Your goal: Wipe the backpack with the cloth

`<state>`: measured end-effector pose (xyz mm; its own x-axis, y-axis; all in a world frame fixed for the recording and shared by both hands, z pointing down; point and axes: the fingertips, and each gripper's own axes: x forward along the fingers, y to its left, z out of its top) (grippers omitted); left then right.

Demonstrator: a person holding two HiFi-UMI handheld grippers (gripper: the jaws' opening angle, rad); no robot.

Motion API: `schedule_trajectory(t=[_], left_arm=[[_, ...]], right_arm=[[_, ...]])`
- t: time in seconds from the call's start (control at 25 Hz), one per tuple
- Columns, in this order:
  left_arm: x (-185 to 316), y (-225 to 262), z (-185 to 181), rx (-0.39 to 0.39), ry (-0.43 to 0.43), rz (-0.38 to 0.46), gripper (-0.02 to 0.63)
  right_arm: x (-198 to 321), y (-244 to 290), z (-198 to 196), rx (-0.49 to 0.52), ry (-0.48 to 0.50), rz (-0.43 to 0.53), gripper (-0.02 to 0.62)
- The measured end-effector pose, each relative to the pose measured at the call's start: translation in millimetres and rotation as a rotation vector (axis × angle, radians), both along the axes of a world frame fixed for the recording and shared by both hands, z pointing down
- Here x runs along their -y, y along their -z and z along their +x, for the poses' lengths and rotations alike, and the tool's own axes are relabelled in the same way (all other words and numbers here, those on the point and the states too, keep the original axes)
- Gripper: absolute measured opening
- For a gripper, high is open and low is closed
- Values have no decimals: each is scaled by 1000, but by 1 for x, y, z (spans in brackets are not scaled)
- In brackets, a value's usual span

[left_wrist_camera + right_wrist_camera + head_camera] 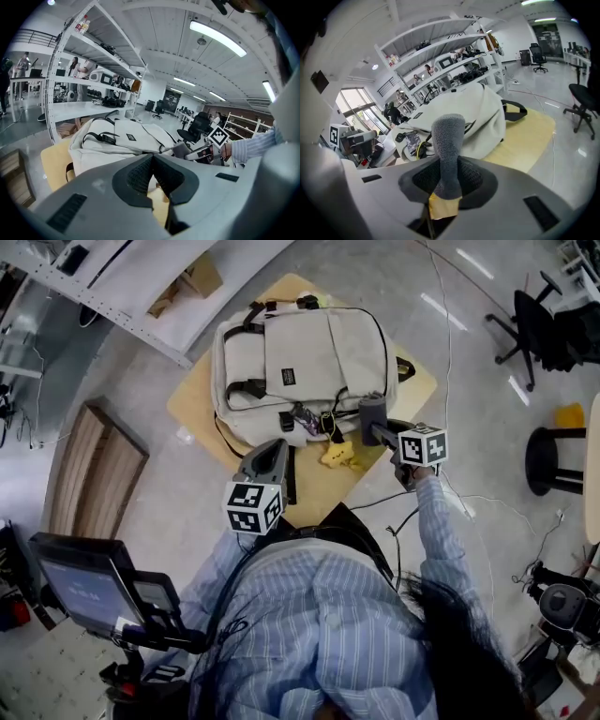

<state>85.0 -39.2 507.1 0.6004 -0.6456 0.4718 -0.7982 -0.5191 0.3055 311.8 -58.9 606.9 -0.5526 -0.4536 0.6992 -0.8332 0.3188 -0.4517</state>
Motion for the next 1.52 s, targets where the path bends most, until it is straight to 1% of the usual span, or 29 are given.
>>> schedule_trajectory(t=[0.2,0.28,0.48,0.68,0.88,0.96,1.04,1.2,1.32,1.52], left_arm=[[6,-3,22,-9,-23,-2,5],[10,-3,31,-9,-38,2,5],[16,-3,45,-9,-50,9,5],[14,1,46,-12,-27,13,5],[12,-5,40,-5,-7,-6,5],[13,-7,39,-1,-12,-10,5],[13,-6,40,4,-18,-8,5],[12,-5,41,17,-27,0,5],[13,-7,38,12,-25,-10,5],[38,-6,20,2,-35,-23,5]], right_arm=[[7,0,42,-35,-34,-1,94],[10,-2,51,-51,-28,-9,94],[17,-5,52,-102,83,-16,94],[30,-6,64,-131,223,-18,94],[58,-2,83,-174,291,-12,94],[72,1,89,-191,285,-4,94],[86,5,97,-202,255,5,94],[107,4,112,-207,213,-5,94],[120,8,116,-231,205,-12,94],[156,11,112,-272,196,-42,94]])
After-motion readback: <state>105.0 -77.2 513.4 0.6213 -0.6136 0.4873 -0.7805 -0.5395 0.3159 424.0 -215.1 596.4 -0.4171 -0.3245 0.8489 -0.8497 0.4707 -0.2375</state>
